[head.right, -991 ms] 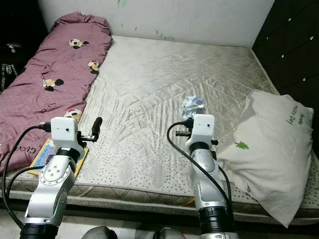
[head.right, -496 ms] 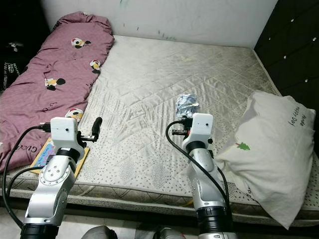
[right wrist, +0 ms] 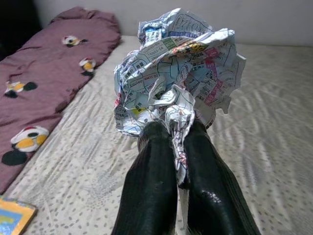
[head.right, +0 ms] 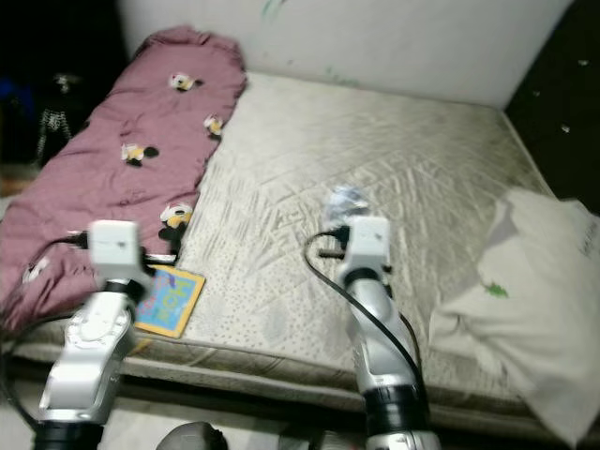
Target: Clean up the room
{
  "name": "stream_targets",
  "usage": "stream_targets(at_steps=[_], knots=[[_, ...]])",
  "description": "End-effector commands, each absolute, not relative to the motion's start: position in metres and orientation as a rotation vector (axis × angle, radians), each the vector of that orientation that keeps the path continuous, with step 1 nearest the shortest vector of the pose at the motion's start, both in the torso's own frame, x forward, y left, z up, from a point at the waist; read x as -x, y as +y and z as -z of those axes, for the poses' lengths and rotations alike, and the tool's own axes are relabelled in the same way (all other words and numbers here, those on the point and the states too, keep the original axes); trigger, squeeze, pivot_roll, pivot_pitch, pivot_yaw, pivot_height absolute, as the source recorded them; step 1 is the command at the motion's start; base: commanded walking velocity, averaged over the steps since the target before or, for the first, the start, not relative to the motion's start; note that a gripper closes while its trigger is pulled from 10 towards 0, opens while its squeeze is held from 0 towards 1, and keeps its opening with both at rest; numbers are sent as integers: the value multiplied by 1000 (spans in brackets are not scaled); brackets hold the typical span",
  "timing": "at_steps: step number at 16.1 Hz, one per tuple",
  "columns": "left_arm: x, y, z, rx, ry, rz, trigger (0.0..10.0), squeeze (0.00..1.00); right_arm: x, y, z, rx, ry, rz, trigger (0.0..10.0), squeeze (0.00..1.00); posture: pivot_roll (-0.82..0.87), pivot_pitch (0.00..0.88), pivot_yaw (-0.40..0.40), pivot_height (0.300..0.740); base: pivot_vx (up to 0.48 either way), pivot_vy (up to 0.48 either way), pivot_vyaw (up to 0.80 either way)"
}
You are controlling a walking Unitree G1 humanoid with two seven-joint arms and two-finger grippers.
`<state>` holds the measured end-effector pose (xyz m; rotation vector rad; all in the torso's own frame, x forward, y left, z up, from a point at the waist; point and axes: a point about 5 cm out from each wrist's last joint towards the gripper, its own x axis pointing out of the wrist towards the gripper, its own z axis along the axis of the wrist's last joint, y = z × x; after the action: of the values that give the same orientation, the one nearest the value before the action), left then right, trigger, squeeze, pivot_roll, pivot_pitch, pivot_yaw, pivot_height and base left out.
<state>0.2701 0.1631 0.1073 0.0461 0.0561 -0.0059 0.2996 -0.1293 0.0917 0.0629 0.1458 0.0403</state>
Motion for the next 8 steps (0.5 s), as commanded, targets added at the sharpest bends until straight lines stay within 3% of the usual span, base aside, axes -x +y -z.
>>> stream_targets(at_steps=[1, 5, 7, 8], knots=[[-272, 154, -108, -27, 53, 40, 10000, 0, -299, -138, -94, -55, 138, -18, 10000, 0, 19, 0, -68, 740, 0, 480, 0], [-273, 154, -109, -24, 47, 43, 10000, 0, -300, -136, -94, -75, 147, -34, 10000, 0, 16, 0, -68, 740, 0, 480, 0], [-274, 154, -111, -28, 31, 40, 10000, 0, -300, -136, -93, -84, 153, -34, 10000, 0, 16, 0, -68, 740, 0, 366, -681], [-274, 154, -111, -33, 31, 38, 10000, 0, -300, -136, -93, -85, 151, -33, 10000, 0, 15, 0, -67, 740, 0, 0, -506]])
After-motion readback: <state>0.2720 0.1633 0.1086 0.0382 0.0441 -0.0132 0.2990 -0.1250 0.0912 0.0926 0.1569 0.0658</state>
